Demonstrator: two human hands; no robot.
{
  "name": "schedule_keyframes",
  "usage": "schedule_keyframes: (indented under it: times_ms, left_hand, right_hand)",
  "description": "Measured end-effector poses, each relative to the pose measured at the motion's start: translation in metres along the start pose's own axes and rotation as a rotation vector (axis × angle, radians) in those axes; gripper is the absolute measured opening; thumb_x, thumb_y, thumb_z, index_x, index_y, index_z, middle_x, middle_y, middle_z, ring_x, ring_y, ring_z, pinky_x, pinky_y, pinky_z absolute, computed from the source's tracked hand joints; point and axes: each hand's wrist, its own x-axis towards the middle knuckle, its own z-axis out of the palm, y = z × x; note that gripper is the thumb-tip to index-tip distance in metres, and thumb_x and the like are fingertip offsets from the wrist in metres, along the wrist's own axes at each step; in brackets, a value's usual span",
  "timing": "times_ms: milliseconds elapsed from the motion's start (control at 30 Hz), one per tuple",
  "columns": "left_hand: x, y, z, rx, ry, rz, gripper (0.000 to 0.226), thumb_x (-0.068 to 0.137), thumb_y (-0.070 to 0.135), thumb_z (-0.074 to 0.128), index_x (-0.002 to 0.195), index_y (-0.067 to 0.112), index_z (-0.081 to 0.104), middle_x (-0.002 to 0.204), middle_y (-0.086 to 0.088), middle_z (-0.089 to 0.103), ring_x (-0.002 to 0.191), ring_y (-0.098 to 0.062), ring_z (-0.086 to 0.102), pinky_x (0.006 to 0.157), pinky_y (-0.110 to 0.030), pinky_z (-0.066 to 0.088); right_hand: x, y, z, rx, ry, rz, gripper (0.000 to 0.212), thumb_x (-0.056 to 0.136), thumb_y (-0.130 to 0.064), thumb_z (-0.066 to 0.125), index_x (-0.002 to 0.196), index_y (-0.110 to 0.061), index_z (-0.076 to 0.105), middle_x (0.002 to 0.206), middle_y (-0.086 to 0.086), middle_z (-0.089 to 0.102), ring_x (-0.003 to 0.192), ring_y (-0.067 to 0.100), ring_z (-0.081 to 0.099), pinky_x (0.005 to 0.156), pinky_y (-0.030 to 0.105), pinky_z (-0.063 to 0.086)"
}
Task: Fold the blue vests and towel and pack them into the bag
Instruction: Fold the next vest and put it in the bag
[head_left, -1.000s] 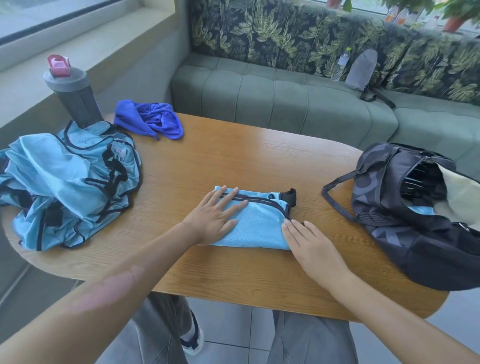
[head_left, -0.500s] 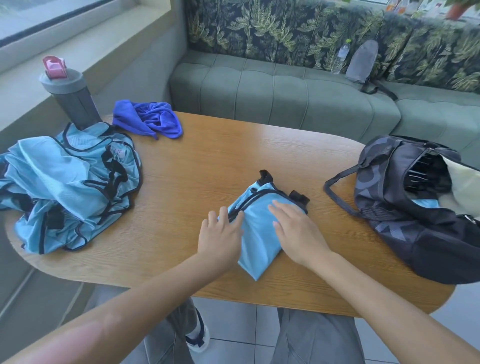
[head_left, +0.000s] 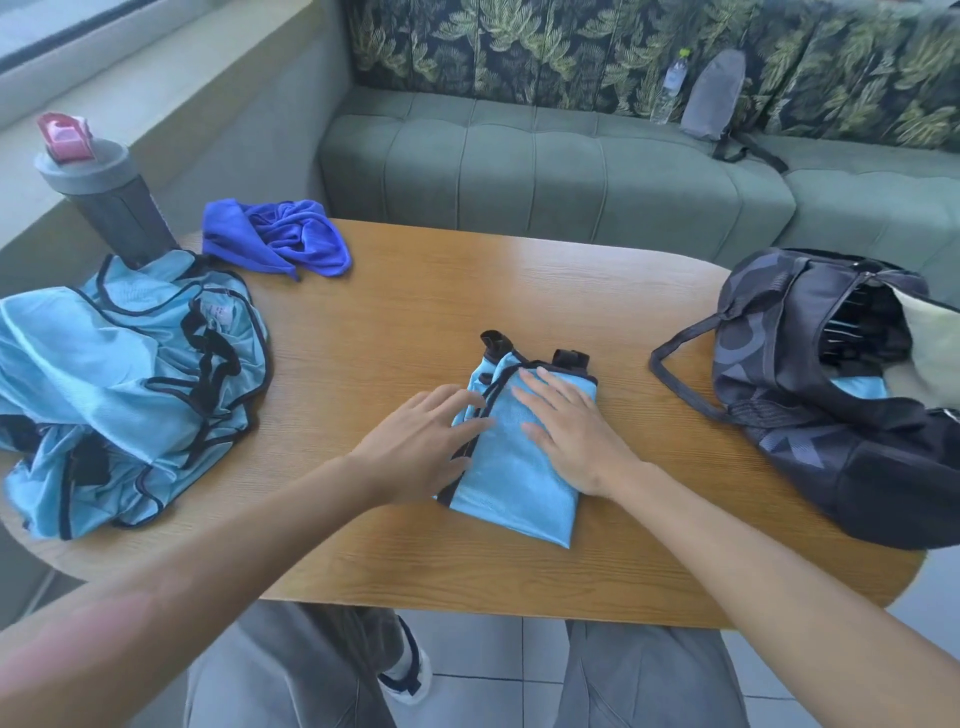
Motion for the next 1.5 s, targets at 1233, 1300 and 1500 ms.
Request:
schedule_keyframes:
  times_ms: [1233, 1300, 1500]
  left_hand:
    - [-0.105, 0.079, 0.010, 0.314, -0.202, 0.207, 0.092, 0.093, 0.031, 0.054, 0.163, 0.031, -0.005, 0.172, -0.009, -0.002, 0.157, -0.036, 0.001, 0.126, -0.049, 0.018]
    - [-0.100, 0.085, 0.017, 0.321, -0.183, 0.187, 0.099, 0.087, 0.029, 0.066, 0.164, 0.030, 0.003, 0.170, -0.013, 0.012, 0.154, -0.041, 0.017, 0.123, -0.049, 0.027]
    - [-0.094, 0.082, 0.026, 0.058, -0.061, 0.115, 0.071, 0.099, 0.053, 0.052, 0.161, 0.032, 0.024, 0.165, 0.001, 0.030, 0.149, -0.030, 0.029, 0.121, -0.044, 0.031]
  right_hand:
    - [-0.176, -0.021, 0.053, -0.108, 0.225, -0.253, 0.080, 0.090, -0.035, 0.074, 0.157, -0.017, 0.034, 0.166, -0.004, 0.026, 0.154, 0.014, 0.021, 0.123, 0.040, 0.024]
    - [-0.173, -0.020, 0.056, -0.060, 0.249, -0.238, 0.077, 0.087, -0.037, 0.077, 0.153, -0.018, 0.042, 0.162, -0.004, 0.034, 0.152, 0.012, 0.027, 0.120, 0.042, 0.029]
    - [-0.167, -0.010, 0.046, 0.150, 0.219, -0.208, 0.064, 0.086, -0.060, 0.067, 0.138, -0.024, 0.059, 0.154, -0.014, 0.047, 0.145, 0.005, 0.038, 0.119, 0.036, 0.030]
